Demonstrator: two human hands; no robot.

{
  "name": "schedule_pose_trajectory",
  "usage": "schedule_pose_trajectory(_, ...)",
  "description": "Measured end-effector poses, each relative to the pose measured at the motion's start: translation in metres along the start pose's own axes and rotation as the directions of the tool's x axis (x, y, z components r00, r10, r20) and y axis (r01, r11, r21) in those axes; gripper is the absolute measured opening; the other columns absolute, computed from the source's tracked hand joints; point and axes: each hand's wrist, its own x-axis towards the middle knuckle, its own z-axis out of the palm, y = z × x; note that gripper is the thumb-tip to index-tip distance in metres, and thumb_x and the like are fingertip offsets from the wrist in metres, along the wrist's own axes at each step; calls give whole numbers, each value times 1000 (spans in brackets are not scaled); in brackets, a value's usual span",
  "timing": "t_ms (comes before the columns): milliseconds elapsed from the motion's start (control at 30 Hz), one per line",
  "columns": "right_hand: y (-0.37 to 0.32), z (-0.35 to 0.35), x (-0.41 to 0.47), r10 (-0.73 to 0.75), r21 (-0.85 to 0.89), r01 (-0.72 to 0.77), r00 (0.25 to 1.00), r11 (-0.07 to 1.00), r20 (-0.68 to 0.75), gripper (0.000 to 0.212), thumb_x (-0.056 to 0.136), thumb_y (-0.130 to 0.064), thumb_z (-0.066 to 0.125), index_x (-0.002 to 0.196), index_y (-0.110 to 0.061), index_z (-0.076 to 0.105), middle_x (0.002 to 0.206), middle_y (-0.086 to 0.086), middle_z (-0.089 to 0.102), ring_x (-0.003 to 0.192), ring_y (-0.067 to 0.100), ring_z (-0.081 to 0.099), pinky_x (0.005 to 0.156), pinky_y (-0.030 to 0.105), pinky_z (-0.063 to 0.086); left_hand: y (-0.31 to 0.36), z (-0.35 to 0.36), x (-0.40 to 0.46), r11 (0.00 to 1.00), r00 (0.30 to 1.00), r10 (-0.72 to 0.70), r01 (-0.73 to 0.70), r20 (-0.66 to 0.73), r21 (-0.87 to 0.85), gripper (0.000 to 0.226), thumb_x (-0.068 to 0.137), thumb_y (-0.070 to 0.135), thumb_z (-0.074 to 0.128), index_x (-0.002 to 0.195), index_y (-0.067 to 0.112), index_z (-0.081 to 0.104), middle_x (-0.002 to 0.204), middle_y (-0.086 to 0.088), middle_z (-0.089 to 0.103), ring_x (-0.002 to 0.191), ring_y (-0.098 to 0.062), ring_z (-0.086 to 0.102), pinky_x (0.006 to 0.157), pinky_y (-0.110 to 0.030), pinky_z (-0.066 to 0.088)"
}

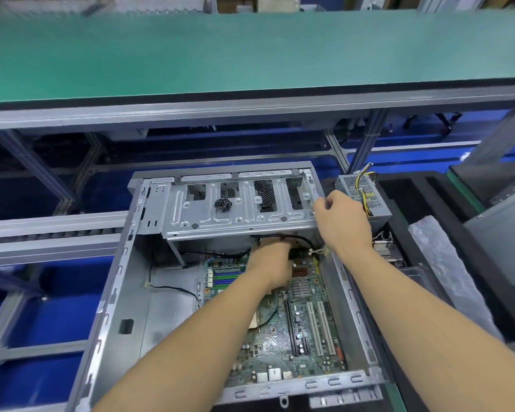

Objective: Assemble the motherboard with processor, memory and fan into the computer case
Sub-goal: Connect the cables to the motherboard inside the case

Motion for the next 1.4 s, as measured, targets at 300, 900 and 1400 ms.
schedule_pose_trajectory(300,-7,-4,-5,-164,-271,135,982,953,-89,35,102,-31,44,97,-4,65,95,14,63,83,34,58,65,36,42,-58,-49,-68,996,995,-92,92,-37,11,27,89,9,56,113,18,63,103,-7,66,93,-29,63,78,-39,54)
schedule_pose_trajectory(900,-27,71,-72,-351,-69,508,680,858,644,52,104,-34,48,153,-17,38,149,10,49,141,28,41,113,40,40,-136,-48,-87,563,677,-719,436,-155,-702,22,86,22,76,80,10,58,78,-7,62,74,-23,58,65,-26,41)
schedule_pose_trajectory(1400,-79,115,-41,36,-270,207,728,940,684,43,108,-36,29,126,-14,61,113,9,65,110,29,58,88,37,40,-129,-32,-82,675,795,-589,388,-142,-627,28,88,13,52,62,15,42,55,2,43,57,-20,41,50,-26,25)
